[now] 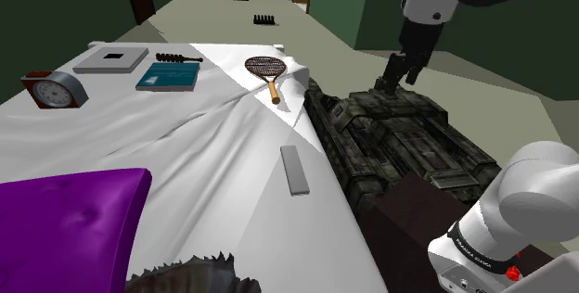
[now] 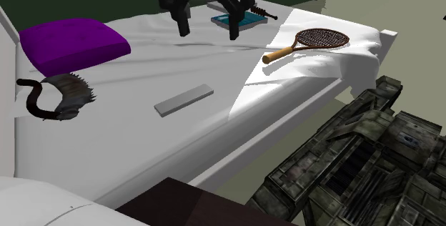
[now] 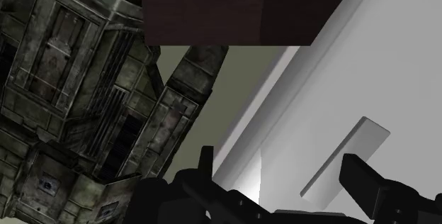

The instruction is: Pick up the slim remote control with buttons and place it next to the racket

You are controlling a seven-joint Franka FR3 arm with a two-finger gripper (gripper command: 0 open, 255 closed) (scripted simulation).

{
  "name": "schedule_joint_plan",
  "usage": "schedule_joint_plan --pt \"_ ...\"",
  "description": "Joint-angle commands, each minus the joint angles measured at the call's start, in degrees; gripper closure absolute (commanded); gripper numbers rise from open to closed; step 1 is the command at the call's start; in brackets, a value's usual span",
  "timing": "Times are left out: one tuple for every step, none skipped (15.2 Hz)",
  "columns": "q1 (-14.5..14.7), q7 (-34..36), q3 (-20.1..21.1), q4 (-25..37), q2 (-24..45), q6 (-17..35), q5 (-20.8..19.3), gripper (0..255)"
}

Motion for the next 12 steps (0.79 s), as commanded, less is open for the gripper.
schedule_joint_plan --pt "0.0 0.0 0.0 0.0 0.0 0.0 0.0 0" --pt "0.1 1.29 0.71 -0.87 0.9 1.7 0.59 0" --pt "0.19 2.57 1.42 -1.67 1.88 3.43 1.17 0" --pt "0.29 3.84 2.14 -2.38 2.97 5.18 1.73 0" --pt "0.37 5.1 2.87 -3.01 4.14 6.94 2.26 0" --pt "0.45 6.36 3.59 -3.56 5.41 8.73 2.77 0" --pt "0.53 7.61 4.32 -4.03 6.77 10.52 3.26 0" --pt "0.6 8.86 5.04 -4.4 8.22 12.33 3.7 0" --pt "0.65 10.11 5.77 -4.69 9.76 14.13 4.11 0" --pt "0.7 11.36 6.49 -4.9 11.38 15.95 4.48 0" --pt "0.72 12.6 7.22 -5.01 13.08 17.75 4.81 0" --pt "0.73 13.85 7.94 -5.04 14.86 19.55 5.08 0"
